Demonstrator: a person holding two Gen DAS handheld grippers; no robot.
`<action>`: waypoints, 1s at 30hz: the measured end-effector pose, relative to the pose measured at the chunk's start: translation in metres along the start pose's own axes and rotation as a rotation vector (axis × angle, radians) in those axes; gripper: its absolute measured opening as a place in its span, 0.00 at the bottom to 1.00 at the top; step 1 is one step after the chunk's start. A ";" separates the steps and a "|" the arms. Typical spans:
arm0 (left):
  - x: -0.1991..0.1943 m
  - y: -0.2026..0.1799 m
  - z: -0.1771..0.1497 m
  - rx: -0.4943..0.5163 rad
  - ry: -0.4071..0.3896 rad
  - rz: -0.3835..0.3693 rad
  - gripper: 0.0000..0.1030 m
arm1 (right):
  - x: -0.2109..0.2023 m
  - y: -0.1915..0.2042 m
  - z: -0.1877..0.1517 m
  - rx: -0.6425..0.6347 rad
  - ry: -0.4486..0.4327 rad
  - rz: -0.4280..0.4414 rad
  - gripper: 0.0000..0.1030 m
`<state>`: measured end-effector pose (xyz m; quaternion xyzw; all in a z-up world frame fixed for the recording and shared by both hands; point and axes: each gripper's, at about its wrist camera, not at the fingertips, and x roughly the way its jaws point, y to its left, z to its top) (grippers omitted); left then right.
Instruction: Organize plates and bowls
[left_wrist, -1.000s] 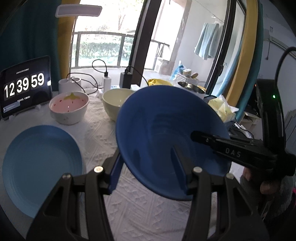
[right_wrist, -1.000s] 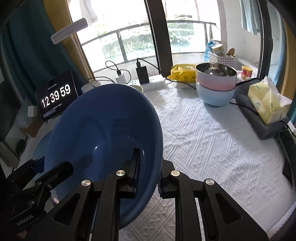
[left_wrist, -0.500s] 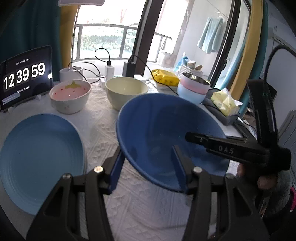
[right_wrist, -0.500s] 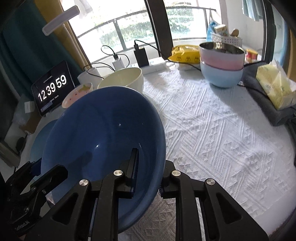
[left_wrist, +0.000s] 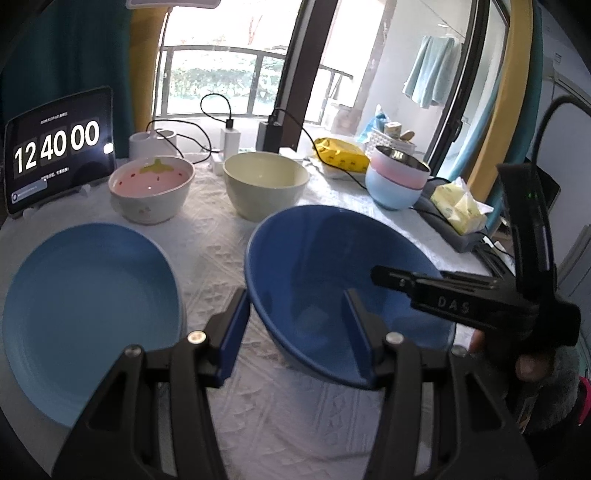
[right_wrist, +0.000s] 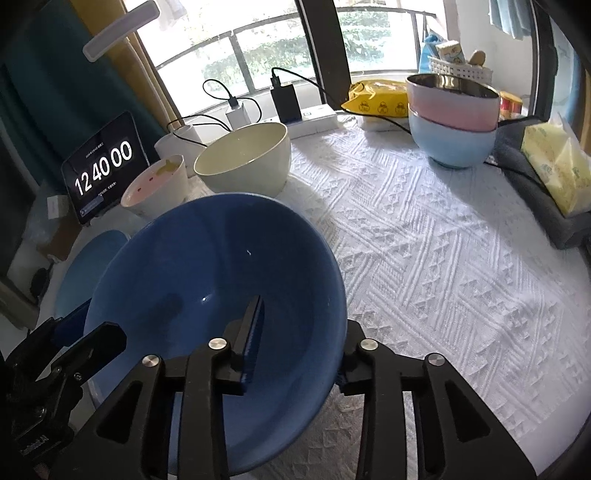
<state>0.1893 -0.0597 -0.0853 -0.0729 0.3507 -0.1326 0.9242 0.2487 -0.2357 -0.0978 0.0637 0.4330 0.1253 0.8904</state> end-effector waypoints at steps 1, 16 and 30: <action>-0.001 0.001 0.000 -0.002 -0.002 0.002 0.51 | -0.002 0.000 0.001 -0.002 -0.008 -0.004 0.36; -0.014 0.011 0.008 -0.006 -0.047 0.030 0.51 | -0.020 0.002 0.010 -0.018 -0.062 -0.011 0.38; -0.023 0.021 0.026 -0.002 -0.089 0.058 0.51 | -0.035 0.012 0.023 -0.061 -0.113 -0.006 0.38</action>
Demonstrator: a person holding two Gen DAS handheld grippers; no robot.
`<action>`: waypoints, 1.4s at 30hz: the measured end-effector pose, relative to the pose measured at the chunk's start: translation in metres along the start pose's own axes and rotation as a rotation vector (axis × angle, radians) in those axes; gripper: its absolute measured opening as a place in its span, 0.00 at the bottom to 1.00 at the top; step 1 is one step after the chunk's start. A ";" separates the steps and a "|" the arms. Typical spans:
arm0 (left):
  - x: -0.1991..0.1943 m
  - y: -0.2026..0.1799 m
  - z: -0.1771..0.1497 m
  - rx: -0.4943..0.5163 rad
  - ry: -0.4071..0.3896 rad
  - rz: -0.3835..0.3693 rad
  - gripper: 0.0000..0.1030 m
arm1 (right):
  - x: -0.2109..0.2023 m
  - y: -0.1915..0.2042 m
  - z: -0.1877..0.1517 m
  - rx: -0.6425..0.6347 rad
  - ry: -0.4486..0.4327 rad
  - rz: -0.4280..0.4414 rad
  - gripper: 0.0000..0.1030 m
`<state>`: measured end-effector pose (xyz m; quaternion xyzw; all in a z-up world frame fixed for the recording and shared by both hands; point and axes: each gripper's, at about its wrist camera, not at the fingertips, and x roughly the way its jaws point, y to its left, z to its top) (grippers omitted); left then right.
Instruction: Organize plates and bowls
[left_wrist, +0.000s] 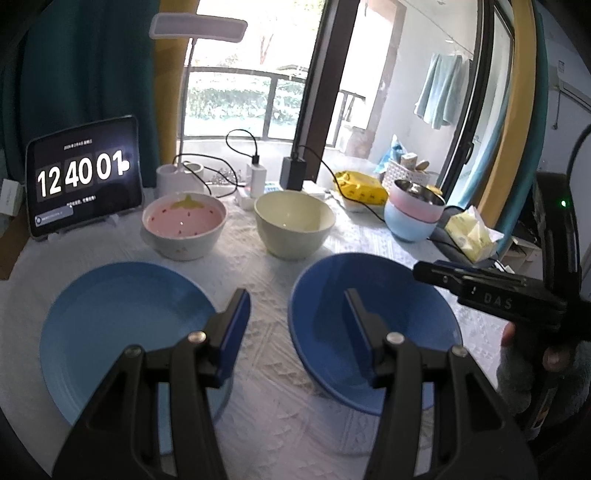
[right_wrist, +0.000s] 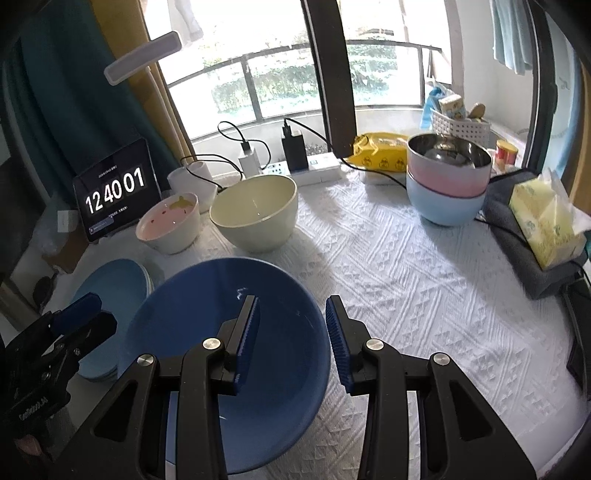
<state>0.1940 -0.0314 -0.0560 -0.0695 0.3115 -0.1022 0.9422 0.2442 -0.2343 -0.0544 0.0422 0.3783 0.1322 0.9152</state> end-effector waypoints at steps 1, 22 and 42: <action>-0.001 0.000 0.002 0.005 -0.005 0.004 0.52 | -0.001 0.001 0.001 -0.003 -0.003 0.001 0.38; 0.033 -0.023 0.064 0.120 -0.057 0.047 0.52 | 0.000 0.007 0.049 -0.096 -0.067 -0.003 0.45; 0.144 0.003 0.127 0.002 0.093 0.103 0.52 | 0.042 -0.028 0.124 -0.091 -0.087 -0.032 0.45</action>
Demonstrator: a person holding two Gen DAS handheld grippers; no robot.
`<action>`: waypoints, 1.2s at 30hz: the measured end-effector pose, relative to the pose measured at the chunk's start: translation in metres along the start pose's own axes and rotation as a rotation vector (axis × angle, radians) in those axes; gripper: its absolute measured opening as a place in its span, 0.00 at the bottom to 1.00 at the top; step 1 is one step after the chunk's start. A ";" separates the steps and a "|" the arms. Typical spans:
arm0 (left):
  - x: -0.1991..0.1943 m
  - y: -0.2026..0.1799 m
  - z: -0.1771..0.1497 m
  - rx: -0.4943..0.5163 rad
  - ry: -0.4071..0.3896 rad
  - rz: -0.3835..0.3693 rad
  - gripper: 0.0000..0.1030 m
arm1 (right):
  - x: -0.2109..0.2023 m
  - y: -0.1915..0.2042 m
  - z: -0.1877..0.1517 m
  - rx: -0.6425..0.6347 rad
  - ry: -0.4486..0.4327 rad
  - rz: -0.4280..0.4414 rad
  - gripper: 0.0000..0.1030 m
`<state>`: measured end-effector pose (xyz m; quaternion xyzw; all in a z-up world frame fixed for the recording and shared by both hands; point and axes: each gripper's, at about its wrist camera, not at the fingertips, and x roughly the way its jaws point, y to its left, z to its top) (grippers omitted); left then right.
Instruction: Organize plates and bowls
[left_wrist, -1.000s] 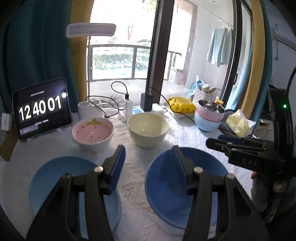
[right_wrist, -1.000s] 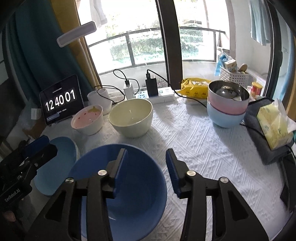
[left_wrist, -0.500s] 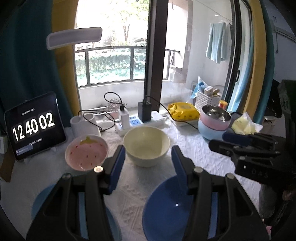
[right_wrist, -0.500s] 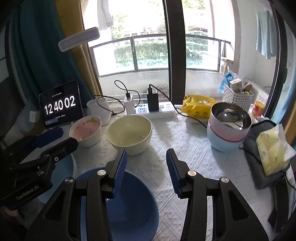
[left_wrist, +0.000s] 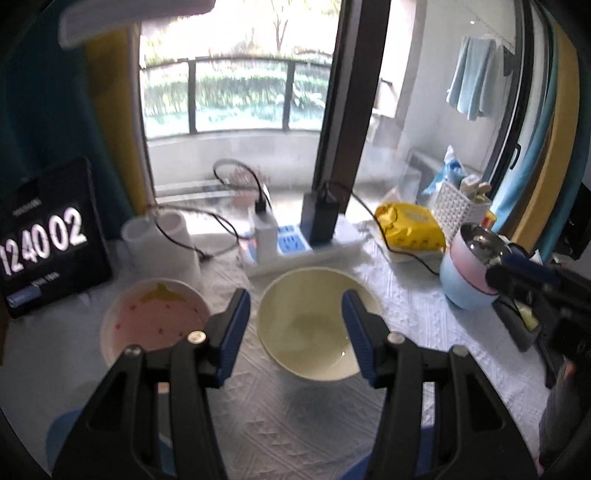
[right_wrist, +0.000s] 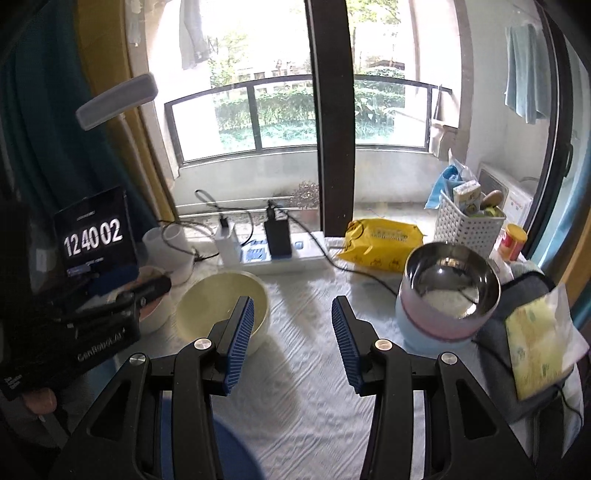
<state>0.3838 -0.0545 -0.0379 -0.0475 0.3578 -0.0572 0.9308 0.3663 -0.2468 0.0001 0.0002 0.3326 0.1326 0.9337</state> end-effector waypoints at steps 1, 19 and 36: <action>0.006 0.002 0.000 -0.004 0.014 -0.003 0.52 | 0.004 -0.002 0.004 -0.001 0.005 0.007 0.45; 0.052 0.018 -0.007 -0.016 0.184 -0.046 0.52 | 0.129 -0.001 0.001 -0.003 0.326 0.155 0.45; 0.080 0.016 -0.021 0.024 0.258 -0.070 0.45 | 0.172 0.017 -0.020 0.030 0.492 0.256 0.34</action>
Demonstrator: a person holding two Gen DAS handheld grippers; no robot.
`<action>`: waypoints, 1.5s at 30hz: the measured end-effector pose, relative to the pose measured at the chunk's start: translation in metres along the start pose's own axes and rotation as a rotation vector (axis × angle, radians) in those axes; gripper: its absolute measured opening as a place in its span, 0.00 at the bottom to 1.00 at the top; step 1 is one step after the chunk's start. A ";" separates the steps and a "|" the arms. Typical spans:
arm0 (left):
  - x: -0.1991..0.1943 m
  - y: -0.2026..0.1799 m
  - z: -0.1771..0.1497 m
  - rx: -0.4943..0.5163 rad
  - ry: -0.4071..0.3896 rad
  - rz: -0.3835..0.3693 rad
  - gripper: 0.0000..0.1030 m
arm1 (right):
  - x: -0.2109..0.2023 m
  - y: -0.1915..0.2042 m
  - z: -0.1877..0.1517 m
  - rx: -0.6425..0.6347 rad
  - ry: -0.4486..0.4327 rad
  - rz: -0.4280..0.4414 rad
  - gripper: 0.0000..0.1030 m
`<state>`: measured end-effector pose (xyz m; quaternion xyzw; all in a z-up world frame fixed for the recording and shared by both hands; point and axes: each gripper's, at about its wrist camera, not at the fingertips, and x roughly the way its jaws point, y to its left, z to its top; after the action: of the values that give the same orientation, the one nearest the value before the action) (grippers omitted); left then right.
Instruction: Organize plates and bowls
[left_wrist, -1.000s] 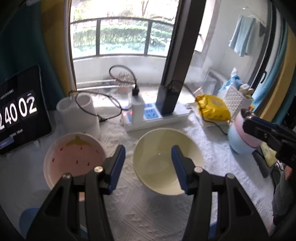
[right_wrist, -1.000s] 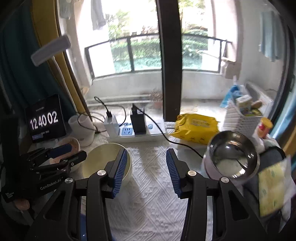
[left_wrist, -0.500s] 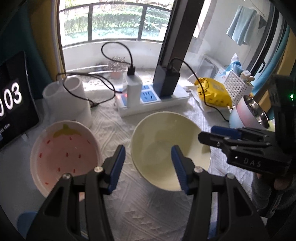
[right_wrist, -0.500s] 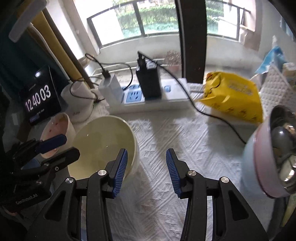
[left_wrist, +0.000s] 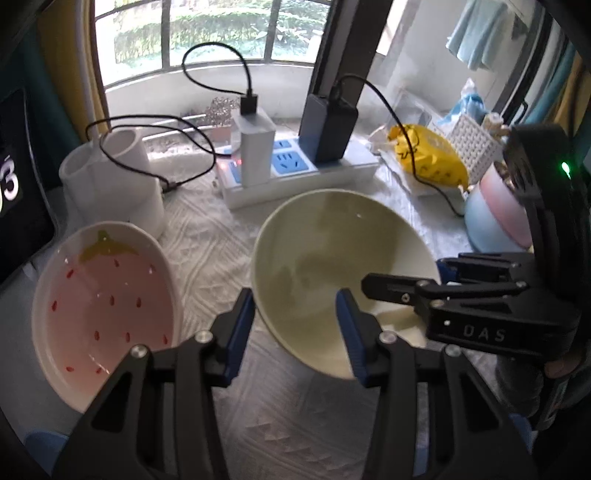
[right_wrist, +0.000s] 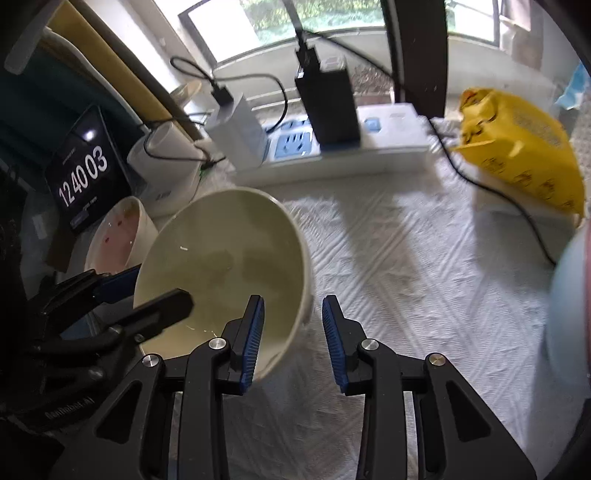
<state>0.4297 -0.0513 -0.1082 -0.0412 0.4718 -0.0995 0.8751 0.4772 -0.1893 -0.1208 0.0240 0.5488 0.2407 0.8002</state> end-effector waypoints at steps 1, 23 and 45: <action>0.001 -0.001 0.000 0.006 -0.001 0.003 0.45 | 0.003 0.000 0.000 -0.001 0.010 0.003 0.34; -0.005 0.001 0.002 0.006 -0.018 -0.019 0.40 | -0.002 0.003 0.006 0.013 0.024 -0.036 0.21; -0.066 -0.010 0.010 0.032 -0.173 -0.063 0.10 | -0.074 0.018 0.003 0.001 -0.096 -0.117 0.15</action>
<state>0.4016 -0.0472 -0.0471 -0.0504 0.3914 -0.1308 0.9095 0.4528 -0.2035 -0.0500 0.0038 0.5105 0.1916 0.8383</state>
